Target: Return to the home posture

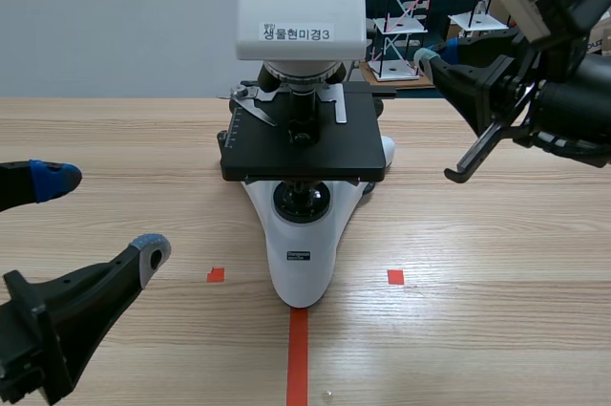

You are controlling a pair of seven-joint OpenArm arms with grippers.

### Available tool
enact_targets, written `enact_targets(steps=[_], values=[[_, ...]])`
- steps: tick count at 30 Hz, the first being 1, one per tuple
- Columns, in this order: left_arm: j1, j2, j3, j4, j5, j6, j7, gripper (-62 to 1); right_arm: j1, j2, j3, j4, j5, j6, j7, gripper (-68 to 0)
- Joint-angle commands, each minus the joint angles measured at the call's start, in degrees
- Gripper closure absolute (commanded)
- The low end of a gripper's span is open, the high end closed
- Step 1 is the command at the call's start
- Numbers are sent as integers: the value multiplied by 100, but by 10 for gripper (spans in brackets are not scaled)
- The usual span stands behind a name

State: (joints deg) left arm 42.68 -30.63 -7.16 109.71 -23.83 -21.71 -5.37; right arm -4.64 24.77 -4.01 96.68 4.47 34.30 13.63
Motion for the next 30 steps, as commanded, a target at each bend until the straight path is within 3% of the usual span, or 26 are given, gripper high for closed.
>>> enact_targets(steps=[1, 21, 24, 25, 28, 30], values=[[0, 13, 7, 61, -39, -33, -81, -623, 85, 61, 39, 42, 63, -24, 90, -6], [0, 13, 7, 61, -39, -33, -79, -623, 50, 59, 39, 42, 63, -26, 90, -17], [0, 13, 7, 61, -39, -33, -79, -623, -146, 59, 61, 44, 63, -26, 149, -126], [0, 13, 7, 61, -39, -33, -79, -623, -256, 61, 85, 44, 63, -26, 227, -190], [0, 13, 7, 61, -39, -33, -79, -623, -728, 61, 225, 83, 68, -26, 699, -470], [0, 13, 7, 61, -39, -33, -79, -623, -1126, 59, 352, 125, 68, -26, 1189, -590]])
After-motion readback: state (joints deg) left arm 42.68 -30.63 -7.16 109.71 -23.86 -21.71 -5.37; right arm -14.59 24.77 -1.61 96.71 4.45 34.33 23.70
